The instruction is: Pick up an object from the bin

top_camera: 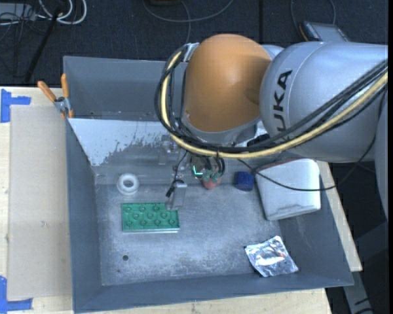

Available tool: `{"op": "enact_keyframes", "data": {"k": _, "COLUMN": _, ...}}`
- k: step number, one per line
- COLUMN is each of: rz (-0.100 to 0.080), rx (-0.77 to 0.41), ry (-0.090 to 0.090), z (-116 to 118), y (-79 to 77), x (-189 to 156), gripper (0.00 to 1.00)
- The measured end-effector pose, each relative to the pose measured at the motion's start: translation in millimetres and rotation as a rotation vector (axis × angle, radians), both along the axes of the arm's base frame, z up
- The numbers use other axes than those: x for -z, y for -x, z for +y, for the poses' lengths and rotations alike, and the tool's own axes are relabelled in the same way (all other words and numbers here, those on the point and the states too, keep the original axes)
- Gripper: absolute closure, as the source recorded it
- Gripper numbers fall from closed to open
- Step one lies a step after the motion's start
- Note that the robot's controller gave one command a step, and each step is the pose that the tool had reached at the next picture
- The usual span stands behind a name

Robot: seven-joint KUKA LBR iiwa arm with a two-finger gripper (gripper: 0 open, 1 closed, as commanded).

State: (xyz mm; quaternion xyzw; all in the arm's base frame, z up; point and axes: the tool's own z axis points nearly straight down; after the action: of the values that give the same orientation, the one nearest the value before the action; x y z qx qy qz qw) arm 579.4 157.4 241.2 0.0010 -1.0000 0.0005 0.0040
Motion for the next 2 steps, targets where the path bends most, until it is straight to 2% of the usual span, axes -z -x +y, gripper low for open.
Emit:
{"op": "enact_keyframes", "data": {"k": 1, "rz": -0.003, "rx": 0.061, "ry": 0.000, "z": -9, "y": 24.8, "x": 175, "gripper": 0.00}}
{"op": "enact_keyframes", "data": {"k": 2, "rz": -0.011, "rx": -0.041, "ry": -0.002, "z": 0, "y": 6.6, "x": 140, "gripper": 0.00}}
